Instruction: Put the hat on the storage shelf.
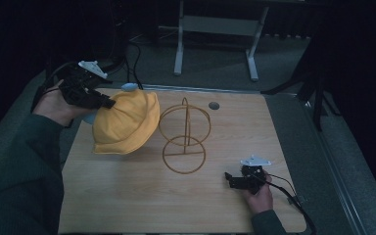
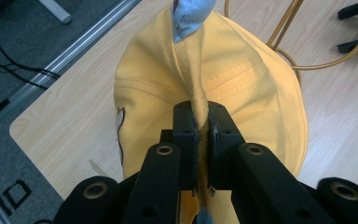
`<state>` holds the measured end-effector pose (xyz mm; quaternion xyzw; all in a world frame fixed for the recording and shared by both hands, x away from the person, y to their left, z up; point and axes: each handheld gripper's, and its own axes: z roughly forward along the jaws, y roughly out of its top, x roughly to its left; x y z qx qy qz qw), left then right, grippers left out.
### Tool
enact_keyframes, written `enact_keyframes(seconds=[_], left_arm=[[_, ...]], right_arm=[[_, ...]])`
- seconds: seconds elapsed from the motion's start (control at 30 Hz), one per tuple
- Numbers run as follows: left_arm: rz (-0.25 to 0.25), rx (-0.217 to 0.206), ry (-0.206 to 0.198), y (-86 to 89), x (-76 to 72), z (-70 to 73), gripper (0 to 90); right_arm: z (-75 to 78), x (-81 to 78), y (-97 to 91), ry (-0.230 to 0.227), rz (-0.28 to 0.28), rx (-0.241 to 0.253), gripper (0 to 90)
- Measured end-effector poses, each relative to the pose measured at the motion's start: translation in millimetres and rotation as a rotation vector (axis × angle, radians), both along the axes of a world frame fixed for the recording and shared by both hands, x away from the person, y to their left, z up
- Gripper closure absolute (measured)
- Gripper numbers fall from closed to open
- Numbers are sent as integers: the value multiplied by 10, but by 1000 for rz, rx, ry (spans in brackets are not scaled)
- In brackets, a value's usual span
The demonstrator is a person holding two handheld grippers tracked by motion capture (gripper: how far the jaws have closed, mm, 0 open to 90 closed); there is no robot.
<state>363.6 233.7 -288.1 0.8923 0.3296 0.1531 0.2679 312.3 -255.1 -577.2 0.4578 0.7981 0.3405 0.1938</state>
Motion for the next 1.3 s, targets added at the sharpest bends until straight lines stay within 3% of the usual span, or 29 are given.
enact_keyframes(seconds=[0.43,0.9,1.3], left_arm=[[1,-52,-20,26,-12,49,840],[-16,-80,-33,18,-38,83,840],[-27,-74,-43,-20,-71,133,840]], right_arm=[[0,0,-1,-1,2,-2,128],[0,1,-2,-2,2,-3,128],[0,1,-3,-2,3,-4,128]])
